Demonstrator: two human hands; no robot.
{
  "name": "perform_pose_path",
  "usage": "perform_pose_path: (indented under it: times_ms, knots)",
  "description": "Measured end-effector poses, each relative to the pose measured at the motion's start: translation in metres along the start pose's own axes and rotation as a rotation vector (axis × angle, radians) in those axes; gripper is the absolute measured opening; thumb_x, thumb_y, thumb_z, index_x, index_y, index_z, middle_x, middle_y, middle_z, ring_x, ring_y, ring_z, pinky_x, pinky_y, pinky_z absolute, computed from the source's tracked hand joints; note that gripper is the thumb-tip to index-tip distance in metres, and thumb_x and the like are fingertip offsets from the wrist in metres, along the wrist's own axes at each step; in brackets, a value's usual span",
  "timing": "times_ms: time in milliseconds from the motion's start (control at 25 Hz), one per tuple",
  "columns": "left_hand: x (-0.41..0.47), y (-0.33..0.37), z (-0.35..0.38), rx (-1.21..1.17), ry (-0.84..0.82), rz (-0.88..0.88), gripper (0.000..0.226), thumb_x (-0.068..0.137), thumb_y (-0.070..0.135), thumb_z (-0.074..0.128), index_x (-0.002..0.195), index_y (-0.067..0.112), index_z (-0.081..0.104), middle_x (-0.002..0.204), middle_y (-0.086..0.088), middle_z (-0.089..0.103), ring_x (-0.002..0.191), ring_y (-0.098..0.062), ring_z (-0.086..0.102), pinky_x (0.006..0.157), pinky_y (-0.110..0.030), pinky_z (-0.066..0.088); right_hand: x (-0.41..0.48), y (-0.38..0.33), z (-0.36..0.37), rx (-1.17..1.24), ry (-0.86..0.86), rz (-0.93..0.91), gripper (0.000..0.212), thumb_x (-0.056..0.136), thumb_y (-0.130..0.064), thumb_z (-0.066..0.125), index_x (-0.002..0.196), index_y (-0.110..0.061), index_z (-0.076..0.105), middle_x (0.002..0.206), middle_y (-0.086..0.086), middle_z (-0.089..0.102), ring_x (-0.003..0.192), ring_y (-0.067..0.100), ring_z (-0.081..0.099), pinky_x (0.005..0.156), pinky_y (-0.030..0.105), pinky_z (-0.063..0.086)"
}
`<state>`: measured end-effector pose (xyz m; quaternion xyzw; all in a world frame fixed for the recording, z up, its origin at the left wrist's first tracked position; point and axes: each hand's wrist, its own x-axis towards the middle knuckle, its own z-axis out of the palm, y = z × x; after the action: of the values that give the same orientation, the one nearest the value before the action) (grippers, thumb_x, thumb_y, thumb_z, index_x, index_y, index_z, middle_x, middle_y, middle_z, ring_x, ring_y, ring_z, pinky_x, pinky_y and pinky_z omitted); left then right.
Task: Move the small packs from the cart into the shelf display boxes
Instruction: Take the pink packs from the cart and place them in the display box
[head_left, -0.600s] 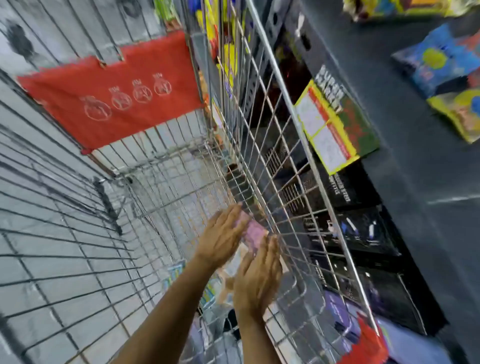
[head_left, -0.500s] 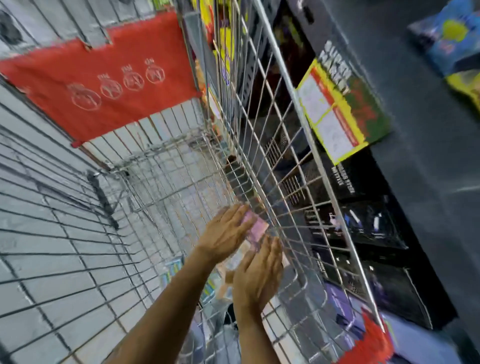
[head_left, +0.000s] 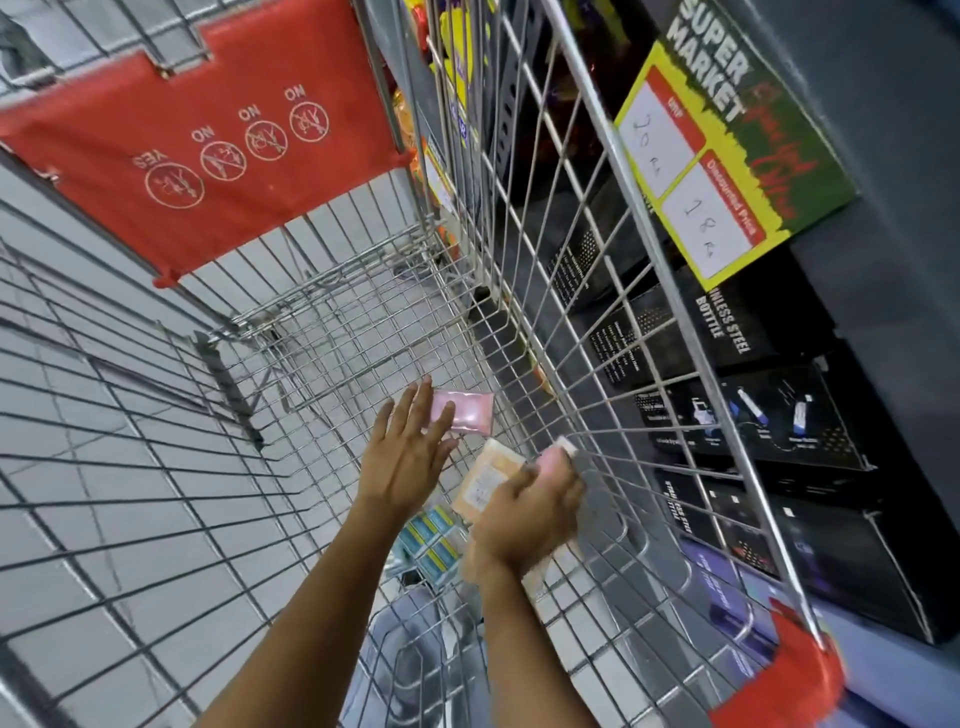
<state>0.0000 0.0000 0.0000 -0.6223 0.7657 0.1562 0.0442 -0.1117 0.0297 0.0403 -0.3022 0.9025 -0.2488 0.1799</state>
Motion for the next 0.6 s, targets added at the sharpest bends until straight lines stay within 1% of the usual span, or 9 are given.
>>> perform_pose_path:
  times_ms: [80,120,160,240,320,400,480,520,600]
  knots:
    - [-0.001,0.003,-0.002,-0.006,0.011,-0.041,0.062,0.095,0.046,0.008,0.129,0.016,0.05,0.143,-0.021,0.04,0.129,-0.036,0.042,0.104,-0.051,0.032,-0.008,-0.009,0.008,0.0,-0.122,-0.272,0.034,0.084,-0.006,0.053,0.117,-0.013,0.053,0.114,0.011,0.061,0.092,0.024,0.059,0.081,0.042,0.048]
    - [-0.002,0.005,-0.002,-0.019,-0.004,-0.065,0.061,0.095,0.046,0.011,0.128,0.015,0.051,0.142,-0.021,0.04,0.129,-0.036,0.042,0.104,-0.051,0.033,-0.009,-0.009,0.012,0.001,-0.16,-0.32,0.034,0.083,-0.005,0.054,0.116,-0.014,0.054,0.115,0.009,0.061,0.095,0.023,0.059,0.081,0.042,0.05]
    - [-0.002,0.007,-0.004,-0.036,-0.024,-0.089,0.058,0.094,0.046,0.016,0.126,0.013,0.052,0.142,-0.022,0.041,0.128,-0.036,0.042,0.104,-0.052,0.034,-0.006,-0.007,0.014,-0.009,-0.164,-0.299,0.036,0.083,-0.005,0.055,0.118,-0.014,0.054,0.12,0.01,0.059,0.1,0.025,0.057,0.081,0.045,0.051]
    - [-0.003,0.009,-0.005,-0.059,-0.003,-0.12,0.052,0.093,0.043,0.027,0.122,0.01,0.054,0.14,-0.022,0.042,0.127,-0.037,0.043,0.103,-0.053,0.034,0.003,0.002,0.012,-0.009,-0.12,-0.11,0.041,0.084,-0.011,0.059,0.124,-0.016,0.051,0.131,0.014,0.05,0.111,0.03,0.051,0.086,0.05,0.048]
    - [0.0,0.01,-0.004,-0.099,-0.008,-0.12,0.046,0.092,0.039,0.039,0.122,0.007,0.052,0.141,-0.023,0.041,0.128,-0.038,0.041,0.103,-0.054,0.034,0.013,0.013,0.008,-0.11,-0.163,0.005,0.049,0.087,-0.029,0.058,0.133,-0.019,0.043,0.139,0.017,0.043,0.117,0.032,0.046,0.092,0.049,0.044]
    - [0.006,0.013,-0.004,-0.159,-0.03,-0.073,0.049,0.091,0.037,0.048,0.131,0.008,0.043,0.146,-0.021,0.035,0.133,-0.038,0.035,0.106,-0.053,0.03,0.021,0.019,0.004,-0.193,-0.253,-0.015,0.056,0.089,-0.042,0.052,0.139,-0.022,0.034,0.141,0.018,0.039,0.116,0.031,0.047,0.088,0.041,0.046]
    - [0.013,0.014,-0.005,-0.145,-0.119,-0.019,0.054,0.094,0.038,0.043,0.141,0.016,0.028,0.152,-0.016,0.025,0.138,-0.034,0.024,0.11,-0.049,0.022,0.023,0.017,0.006,-0.174,-0.292,-0.029,0.057,0.09,-0.042,0.052,0.14,-0.023,0.033,0.139,0.018,0.039,0.11,0.03,0.049,0.077,0.034,0.049]
    - [0.016,0.013,-0.005,-0.12,-0.144,-0.001,0.054,0.095,0.039,0.042,0.143,0.018,0.025,0.152,-0.015,0.024,0.138,-0.034,0.023,0.111,-0.047,0.021,0.023,0.016,0.007,-0.158,-0.291,-0.02,0.056,0.089,-0.04,0.054,0.139,-0.023,0.035,0.138,0.018,0.04,0.107,0.029,0.05,0.074,0.034,0.051]
    - [0.018,0.011,-0.006,-0.103,-0.128,0.021,0.052,0.094,0.035,0.046,0.14,0.018,0.03,0.146,-0.018,0.034,0.132,-0.036,0.031,0.106,-0.048,0.028,0.021,0.013,0.007,-0.126,-0.274,-0.009,0.054,0.088,-0.034,0.058,0.137,-0.023,0.039,0.136,0.017,0.042,0.105,0.027,0.051,0.072,0.036,0.054]
